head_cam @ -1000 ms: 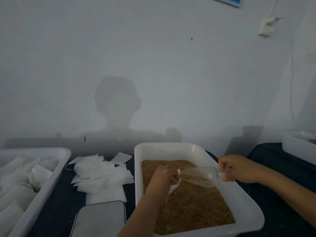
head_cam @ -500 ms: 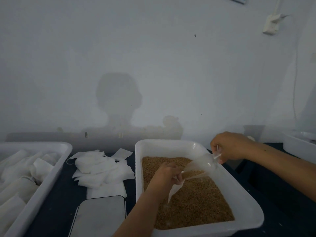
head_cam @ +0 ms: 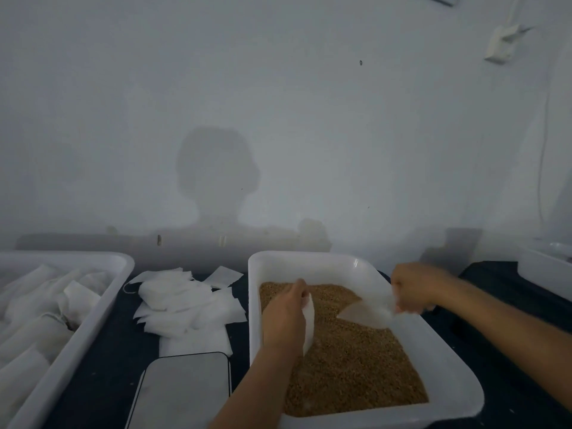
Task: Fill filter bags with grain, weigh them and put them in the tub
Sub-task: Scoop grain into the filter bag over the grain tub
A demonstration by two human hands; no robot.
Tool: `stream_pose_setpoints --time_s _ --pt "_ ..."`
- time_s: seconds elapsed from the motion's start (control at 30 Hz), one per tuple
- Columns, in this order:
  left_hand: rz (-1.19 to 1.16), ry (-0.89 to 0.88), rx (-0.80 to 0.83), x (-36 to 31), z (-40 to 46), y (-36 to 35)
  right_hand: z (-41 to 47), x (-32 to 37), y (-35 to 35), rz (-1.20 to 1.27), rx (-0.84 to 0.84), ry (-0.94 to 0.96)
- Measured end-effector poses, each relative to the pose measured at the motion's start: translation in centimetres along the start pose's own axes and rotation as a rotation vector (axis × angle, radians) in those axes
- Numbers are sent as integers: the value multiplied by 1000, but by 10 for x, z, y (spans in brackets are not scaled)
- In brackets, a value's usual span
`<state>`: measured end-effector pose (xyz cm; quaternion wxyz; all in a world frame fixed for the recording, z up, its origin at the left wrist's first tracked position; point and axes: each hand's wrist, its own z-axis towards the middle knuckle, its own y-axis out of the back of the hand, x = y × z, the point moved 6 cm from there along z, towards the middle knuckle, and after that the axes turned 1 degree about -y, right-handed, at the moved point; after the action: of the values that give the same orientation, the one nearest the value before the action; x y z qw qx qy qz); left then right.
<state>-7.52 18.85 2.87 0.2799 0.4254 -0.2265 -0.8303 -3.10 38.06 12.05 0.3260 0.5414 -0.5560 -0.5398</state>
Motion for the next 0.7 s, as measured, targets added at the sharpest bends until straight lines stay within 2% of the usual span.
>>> stream_pose_setpoints --time_s 0.1,0.2,0.3,0.5,0.7 --pt "-17 93 -30 11 0 0 16 17 -38 153 30 -8" --pt "-40 143 -50 16 0 1 33 38 -62 198 15 -1" --pt "-47 152 -86 16 1 4 48 54 -70 285 -50 -6" --pt "-106 163 -47 17 2 2 65 75 -83 389 -161 22" --pt "-89 143 -2 17 1 -4 60 58 -87 494 -243 57"
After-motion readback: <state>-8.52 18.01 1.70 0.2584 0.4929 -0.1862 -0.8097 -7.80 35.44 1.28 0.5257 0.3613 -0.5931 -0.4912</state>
